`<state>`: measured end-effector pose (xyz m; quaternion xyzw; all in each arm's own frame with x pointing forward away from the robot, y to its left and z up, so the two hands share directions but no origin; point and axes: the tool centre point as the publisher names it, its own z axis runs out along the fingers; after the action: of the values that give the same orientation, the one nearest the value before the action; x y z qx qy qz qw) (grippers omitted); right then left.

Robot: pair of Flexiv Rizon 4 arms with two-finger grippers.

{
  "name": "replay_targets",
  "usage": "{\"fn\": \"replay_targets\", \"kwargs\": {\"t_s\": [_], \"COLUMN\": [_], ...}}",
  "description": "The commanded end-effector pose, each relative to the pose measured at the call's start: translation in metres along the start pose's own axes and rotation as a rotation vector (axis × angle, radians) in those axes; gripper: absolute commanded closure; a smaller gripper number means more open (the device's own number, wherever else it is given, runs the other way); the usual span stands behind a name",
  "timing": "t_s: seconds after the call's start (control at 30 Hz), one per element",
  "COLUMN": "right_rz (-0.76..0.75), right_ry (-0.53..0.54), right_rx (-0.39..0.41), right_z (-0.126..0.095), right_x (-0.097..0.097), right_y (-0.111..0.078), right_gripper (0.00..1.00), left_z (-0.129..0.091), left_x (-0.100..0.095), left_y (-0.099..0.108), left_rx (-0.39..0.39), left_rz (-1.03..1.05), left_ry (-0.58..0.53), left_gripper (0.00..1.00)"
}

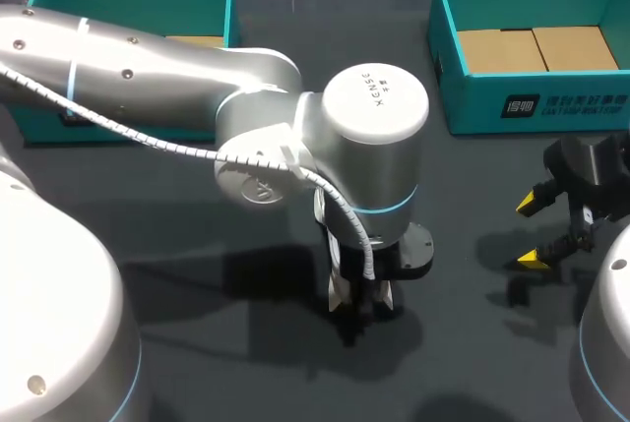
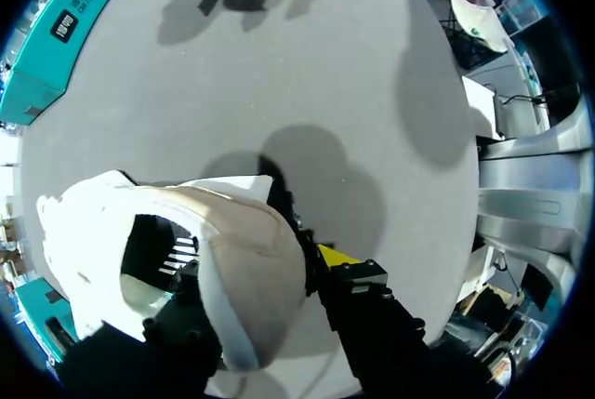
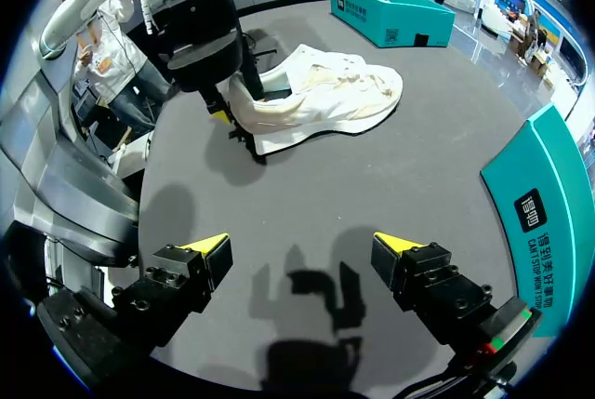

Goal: Take the shoe out of the shoebox, open the shoe tongue, remove and reinsert the insole, then place the shoe into the shoebox

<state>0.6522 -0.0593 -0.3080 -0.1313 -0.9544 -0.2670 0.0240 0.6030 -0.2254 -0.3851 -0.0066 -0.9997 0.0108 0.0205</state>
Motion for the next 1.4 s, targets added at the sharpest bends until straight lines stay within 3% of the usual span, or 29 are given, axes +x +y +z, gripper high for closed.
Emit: {"fn": "replay_targets", "kwargs": {"t_s": [0.03, 0.07, 0.3, 0.57, 0.73, 1.0, 1.4], "right_rz": [0.001, 0.001, 0.001, 0.001, 0.001, 0.001, 0.001], "right_ry": [-0.003, -0.003, -0.003, -0.003, -0.003, -0.003, -0.003], "right_rx": [0.002, 0.002, 0.002, 0.002, 0.002, 0.002, 0.002], "right_z": [-0.001, -0.001, -0.001, -0.001, -0.001, -0.001, -0.001], "right_x": [0.002, 0.002, 0.002, 0.002, 0.002, 0.002, 0.002], "right_y": [0.000, 0.000, 0.000, 0.000, 0.000, 0.000, 0.000], "right_gripper": [0.00, 0.00, 0.00, 0.00, 0.00, 0.00, 0.00], "left_z": [0.001, 0.001, -0.003, -0.031, -0.065, -0.137, -0.221], "left_x": [0.000, 0.001, 0.003, -0.003, -0.014, -0.038, -0.093], "left_y": [0.000, 0.000, 0.002, 0.008, 0.017, 0.037, 0.082], "left_rx": [-0.005, -0.007, -0.008, 0.029, 0.057, 0.088, 0.098], "left_rz": [0.005, 0.007, 0.015, 0.064, 0.107, 0.175, 0.218], "left_ry": [0.000, 0.001, 0.007, 0.040, 0.060, 0.119, 0.186], "left_gripper": [0.85, 1.00, 1.00, 1.00, 1.00, 1.00, 1.00]}}
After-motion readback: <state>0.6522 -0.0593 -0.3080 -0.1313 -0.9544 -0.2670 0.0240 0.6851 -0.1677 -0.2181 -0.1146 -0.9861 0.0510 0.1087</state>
